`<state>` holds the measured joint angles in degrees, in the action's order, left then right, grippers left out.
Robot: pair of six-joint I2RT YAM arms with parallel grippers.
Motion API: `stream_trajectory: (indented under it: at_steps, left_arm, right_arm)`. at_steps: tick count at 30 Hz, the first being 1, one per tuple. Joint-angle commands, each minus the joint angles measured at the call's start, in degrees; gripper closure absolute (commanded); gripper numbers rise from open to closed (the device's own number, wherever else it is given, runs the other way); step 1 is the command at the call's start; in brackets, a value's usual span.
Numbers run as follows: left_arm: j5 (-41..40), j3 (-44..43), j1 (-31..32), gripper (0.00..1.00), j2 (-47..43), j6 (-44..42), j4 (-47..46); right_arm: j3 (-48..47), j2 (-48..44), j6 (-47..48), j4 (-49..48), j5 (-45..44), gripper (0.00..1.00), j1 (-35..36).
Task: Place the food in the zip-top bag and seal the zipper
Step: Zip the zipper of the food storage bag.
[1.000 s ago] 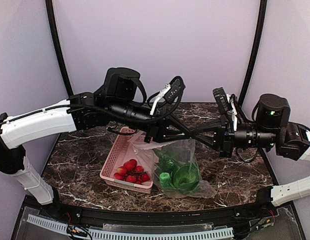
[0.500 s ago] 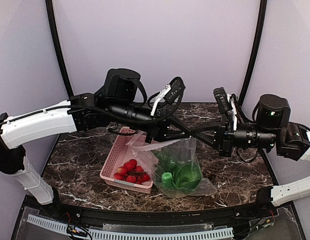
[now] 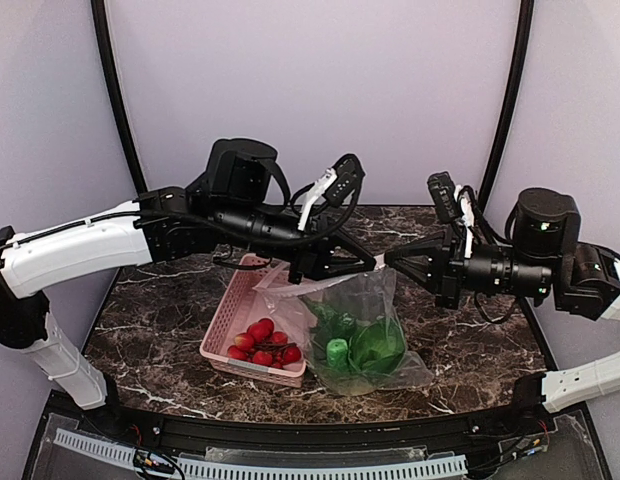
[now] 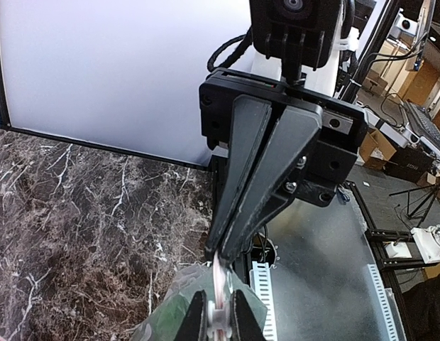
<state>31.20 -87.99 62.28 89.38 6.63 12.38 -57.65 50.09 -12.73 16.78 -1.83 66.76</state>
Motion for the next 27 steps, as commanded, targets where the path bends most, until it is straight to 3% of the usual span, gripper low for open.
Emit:
stream_trajectory:
  at_steps: [1,27]
  left_arm:
    - [1.9,1.9,-1.3,0.99,-4.9,-0.8,5.4]
    - [4.7,8.1,-8.9,0.99,-8.6,-2.6,9.6]
  right_arm:
    - [-2.8,-2.0,0.7,1.1,-10.0,1.00,-0.7]
    - [-6.4,-2.0,0.9,8.2,-24.5,1.00,-1.2]
